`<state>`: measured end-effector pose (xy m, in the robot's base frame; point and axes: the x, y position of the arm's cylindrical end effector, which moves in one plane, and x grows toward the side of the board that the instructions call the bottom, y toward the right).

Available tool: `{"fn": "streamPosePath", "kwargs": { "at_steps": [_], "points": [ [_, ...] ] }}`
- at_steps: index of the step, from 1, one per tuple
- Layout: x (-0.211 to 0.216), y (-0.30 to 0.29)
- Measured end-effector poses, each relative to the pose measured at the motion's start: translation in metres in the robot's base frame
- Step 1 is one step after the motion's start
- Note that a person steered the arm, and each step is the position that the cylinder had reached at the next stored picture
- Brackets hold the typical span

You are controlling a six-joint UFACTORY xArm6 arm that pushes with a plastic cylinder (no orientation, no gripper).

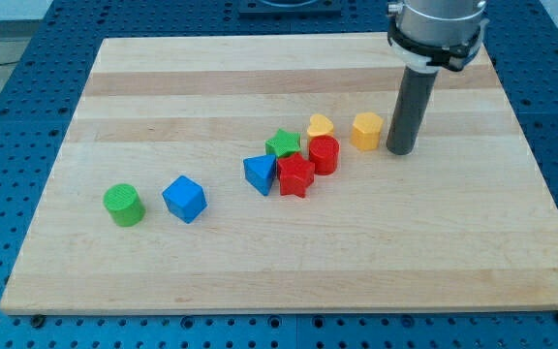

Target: Move the yellow hexagon left to the green star

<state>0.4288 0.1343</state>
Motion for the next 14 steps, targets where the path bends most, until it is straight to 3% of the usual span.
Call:
{"fn": "streamPosePath", "kwargs": {
  "at_steps": [6,11,14],
  "points": [
    [-0.004,-0.045],
    [-0.112,-0.040],
    [-0.127,-0.117]
  ]
}}
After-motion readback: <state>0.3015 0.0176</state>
